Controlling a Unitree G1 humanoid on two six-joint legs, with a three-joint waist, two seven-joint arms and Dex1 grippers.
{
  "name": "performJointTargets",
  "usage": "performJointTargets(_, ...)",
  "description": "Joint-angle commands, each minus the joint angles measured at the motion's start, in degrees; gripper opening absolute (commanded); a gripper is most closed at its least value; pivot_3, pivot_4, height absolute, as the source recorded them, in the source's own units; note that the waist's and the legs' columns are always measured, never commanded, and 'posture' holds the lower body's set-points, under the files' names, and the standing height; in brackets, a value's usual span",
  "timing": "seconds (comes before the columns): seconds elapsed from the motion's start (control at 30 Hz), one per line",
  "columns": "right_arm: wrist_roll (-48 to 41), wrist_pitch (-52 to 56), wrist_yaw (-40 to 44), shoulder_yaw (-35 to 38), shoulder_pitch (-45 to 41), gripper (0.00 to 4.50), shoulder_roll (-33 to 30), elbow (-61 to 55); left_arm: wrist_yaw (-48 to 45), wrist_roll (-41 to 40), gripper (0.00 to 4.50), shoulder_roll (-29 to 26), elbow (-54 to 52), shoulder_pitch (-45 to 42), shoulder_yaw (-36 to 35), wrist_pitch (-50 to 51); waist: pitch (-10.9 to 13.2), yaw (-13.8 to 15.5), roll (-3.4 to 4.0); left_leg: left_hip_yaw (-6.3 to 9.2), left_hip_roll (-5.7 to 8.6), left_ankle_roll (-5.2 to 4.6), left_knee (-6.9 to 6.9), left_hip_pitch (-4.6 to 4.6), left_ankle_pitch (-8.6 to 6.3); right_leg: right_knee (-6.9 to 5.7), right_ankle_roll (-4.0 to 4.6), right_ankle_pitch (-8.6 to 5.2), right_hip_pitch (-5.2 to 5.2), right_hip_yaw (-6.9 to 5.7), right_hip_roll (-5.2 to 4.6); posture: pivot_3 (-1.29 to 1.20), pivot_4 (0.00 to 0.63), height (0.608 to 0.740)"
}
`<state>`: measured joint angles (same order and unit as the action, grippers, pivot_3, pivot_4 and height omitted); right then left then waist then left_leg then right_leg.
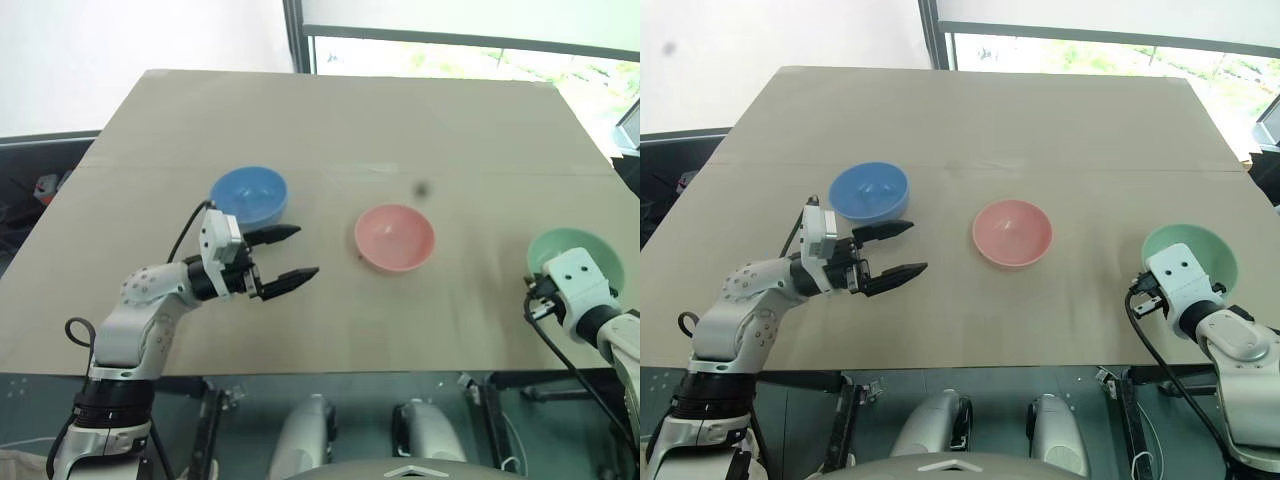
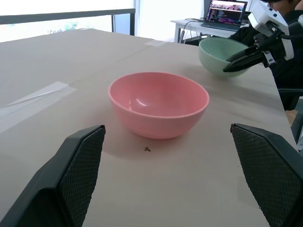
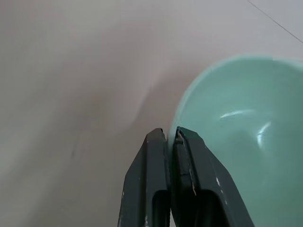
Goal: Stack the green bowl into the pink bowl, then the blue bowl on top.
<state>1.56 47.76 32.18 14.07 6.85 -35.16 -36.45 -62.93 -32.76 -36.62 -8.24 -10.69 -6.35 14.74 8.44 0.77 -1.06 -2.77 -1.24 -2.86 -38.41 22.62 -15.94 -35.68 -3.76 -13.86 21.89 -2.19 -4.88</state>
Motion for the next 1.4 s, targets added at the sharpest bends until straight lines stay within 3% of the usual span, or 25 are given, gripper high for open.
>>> performJointTargets(0.03, -4.6, -6.3, 2.9, -2.0, -7.1, 0.08, -0.7, -3.3, 4.6, 0.9, 4.50, 0.5, -2.6, 0.8, -2.3, -0.2, 0.0, -0.2, 0.01, 0.00, -0.01, 0.00, 0.00, -0.01, 0.00, -0.01, 0.00, 0.00, 0.00, 0.00, 0.01, 0.00, 0.150, 0.740)
performJointTargets(0.17, -10.6, -7.9, 6.3, -7.8, -16.1, 0.08, 1.4, -5.9, 10.7, 3.2, 4.50, 1.0, -3.3, 1.3, -2.6, 1.1, 0.0, -0.9, -0.01, 0.05, -0.06, 0.01, 0.02, -0.10, 0.01, -0.10, 0.00, 0.00, -0.02, 0.01, 0.06, 0.00, 0.150, 0.740)
performJointTargets(0.33, -9.9, -11.9, 11.9, -25.6, -27.9, 0.08, 4.2, 0.8, 20.9, 10.7, 4.50, 2.1, -4.0, 0.5, -2.8, -0.8, 0.0, -0.1, -0.07, 0.13, 0.00, -0.02, 0.00, 0.07, -0.01, -0.05, 0.00, 0.01, 0.00, -0.09, -0.01, 0.00, 0.150, 0.740)
performJointTargets(0.47, -7.2, -17.7, 11.3, -30.1, -32.6, 1.38, 6.2, 10.9, 25.1, 13.8, 4.50, 2.2, -5.4, 0.4, -3.5, -0.8, 0.0, 0.2, -0.11, 0.13, 0.04, -0.03, -0.05, 0.12, -0.01, -0.06, 0.00, 0.01, 0.04, -0.12, -0.02, 0.00, 0.150, 0.740)
performJointTargets(0.57, -8.6, -19.0, 10.2, -27.7, -33.3, 2.58, 7.1, 10.3, 28.0, 16.7, 4.50, 1.1, -6.4, 0.3, -4.1, -0.1, 0.0, 0.1, -0.11, 0.10, 0.07, -0.03, -0.07, 0.14, -0.01, -0.06, 0.00, 0.02, 0.04, -0.12, -0.04, 0.00, 0.150, 0.740)
performJointTargets(0.63, -10.7, -18.9, 10.0, -25.2, -32.8, 3.53, 7.6, 7.8, 31.6, 19.9, 4.50, -0.8, -8.5, -0.4, -3.4, 6.2, 0.0, 0.0, -0.10, 0.11, 0.03, -0.02, -0.04, 0.14, 0.00, -0.09, 0.00, 0.02, 0.04, -0.14, -0.01, 0.00, 0.150, 0.740)
performJointTargets(0.8, -19.1, -13.9, 9.9, -18.8, -31.9, 3.53, 7.3, 0.5, 31.3, 29.7, 4.50, -8.9, -9.8, -7.6, 5.6, 17.2, 0.0, 0.1, -0.10, 0.17, 0.04, 0.03, -0.01, 0.17, 0.02, -0.13, -0.01, 0.01, 0.05, -0.24, 0.03, 0.00, 0.150, 0.740)
performJointTargets(0.97, -21.9, -13.3, 9.0, -15.7, -28.0, 3.53, 5.3, -3.2, 27.2, 34.2, 4.50, -12.3, -6.4, -14.9, 13.1, 22.1, 0.0, 0.0, -0.12, 0.11, 0.10, 0.02, -0.01, 0.13, 0.01, -0.14, -0.02, 0.02, 0.01, -0.18, 0.01, 0.00, 0.150, 0.740)
performJointTargets(1.07, -22.6, -13.1, 7.8, -14.3, -26.3, 3.64, 4.6, -4.2, 24.1, 35.3, 3.74, -13.5, -4.1, -16.8, 15.4, 20.2, 0.0, -0.1, -0.11, 0.08, 0.15, 0.03, 0.03, 0.16, 0.02, -0.15, -0.01, 0.01, 0.07, -0.16, 0.08, 0.00, 0.150, 0.740)
performJointTargets(1.2, -23.5, -12.9, 6.5, -12.7, -24.2, 3.64, 3.6, -5.2, 22.4, 36.7, 2.35, -12.9, 0.4, -19.2, 17.0, 17.5, 0.0, 0.0, -0.11, 0.02, 0.11, 0.04, 0.03, 0.17, 0.02, -0.15, -0.01, 0.01, 0.14, -0.11, 0.12, 0.00, 0.150, 0.740)
performJointTargets(1.33, -23.5, -13.4, 5.6, -11.6, -22.1, 3.64, 2.8, -5.8, 21.6, 37.9, 0.64, -12.3, 4.0, -20.7, 17.8, 15.4, 0.0, 0.1, -0.12, 0.03, 0.12, 0.02, 0.00, 0.19, 0.02, -0.14, -0.01, 0.01, 0.13, -0.10, 0.09, 0.00, 0.150, 0.740)
performJointTargets(1.4, -23.6, -13.6, 5.3, -11.0, -21.2, 3.64, 2.4, -6.1, 21.6, 38.3, 0.12, -12.0, 5.3, -21.1, 17.8, 13.9, 0.0, 0.1, -0.14, 0.04, 0.12, 0.02, 0.00, 0.20, 0.02, -0.14, -0.02, 0.01, 0.13, -0.10, 0.08, 0.00, 0.150, 0.740)
